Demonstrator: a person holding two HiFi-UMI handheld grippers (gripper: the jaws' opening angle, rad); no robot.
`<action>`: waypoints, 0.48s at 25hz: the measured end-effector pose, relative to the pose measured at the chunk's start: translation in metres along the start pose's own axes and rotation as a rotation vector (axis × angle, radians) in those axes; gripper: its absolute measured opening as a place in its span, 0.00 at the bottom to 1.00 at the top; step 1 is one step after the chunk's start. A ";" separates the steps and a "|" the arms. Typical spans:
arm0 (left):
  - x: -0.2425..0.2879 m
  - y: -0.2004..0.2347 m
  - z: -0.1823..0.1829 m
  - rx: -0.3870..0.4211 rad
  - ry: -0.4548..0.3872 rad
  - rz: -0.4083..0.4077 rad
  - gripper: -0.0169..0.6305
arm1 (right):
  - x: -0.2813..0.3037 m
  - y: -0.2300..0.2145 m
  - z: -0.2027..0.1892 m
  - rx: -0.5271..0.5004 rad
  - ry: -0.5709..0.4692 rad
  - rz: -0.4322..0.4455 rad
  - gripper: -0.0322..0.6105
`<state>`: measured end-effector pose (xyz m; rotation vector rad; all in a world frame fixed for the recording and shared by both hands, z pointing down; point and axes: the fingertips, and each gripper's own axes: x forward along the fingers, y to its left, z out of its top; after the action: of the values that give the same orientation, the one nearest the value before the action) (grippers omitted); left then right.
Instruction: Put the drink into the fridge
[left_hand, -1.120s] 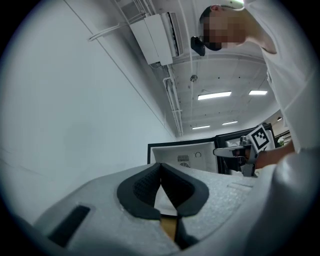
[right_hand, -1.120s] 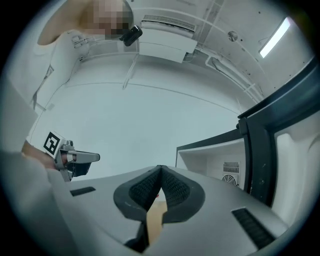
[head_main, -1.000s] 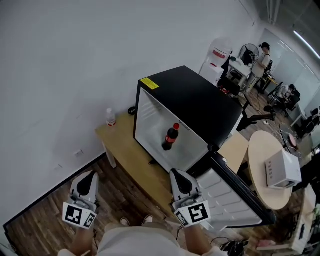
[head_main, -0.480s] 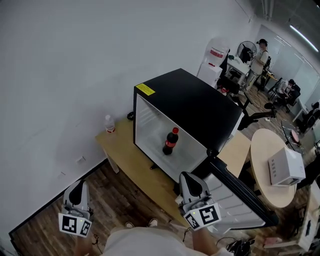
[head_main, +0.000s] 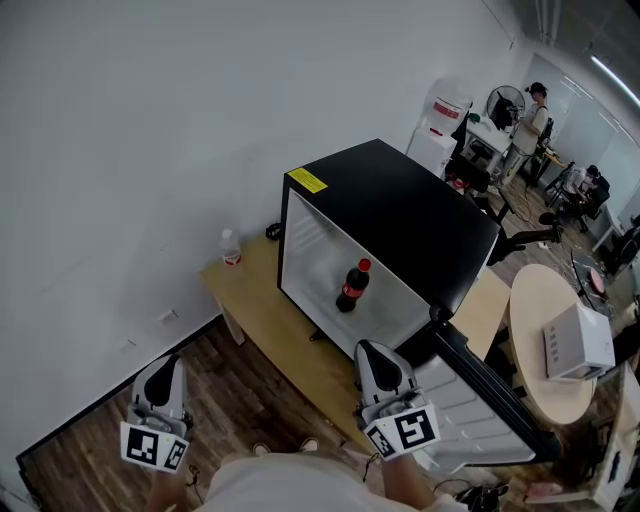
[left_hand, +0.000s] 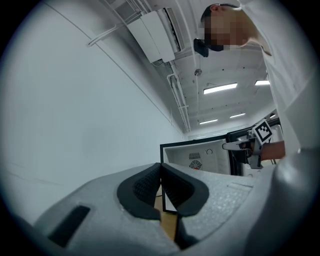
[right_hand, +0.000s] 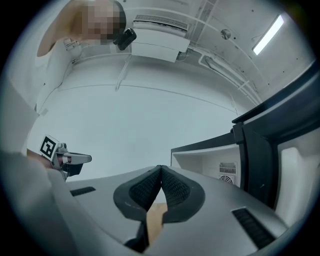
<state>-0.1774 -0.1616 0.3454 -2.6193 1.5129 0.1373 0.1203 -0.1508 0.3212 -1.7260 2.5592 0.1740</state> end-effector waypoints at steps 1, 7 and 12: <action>0.000 0.001 0.001 0.001 -0.003 0.000 0.05 | 0.002 0.001 0.000 -0.001 0.001 0.000 0.05; 0.001 0.006 0.000 -0.013 -0.003 0.005 0.05 | 0.014 0.004 -0.004 0.005 0.024 0.005 0.05; 0.002 0.009 -0.002 -0.020 0.001 0.014 0.05 | 0.024 0.007 -0.004 0.003 0.023 0.023 0.05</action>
<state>-0.1842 -0.1679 0.3466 -2.6249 1.5378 0.1530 0.1048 -0.1707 0.3226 -1.7084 2.5952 0.1522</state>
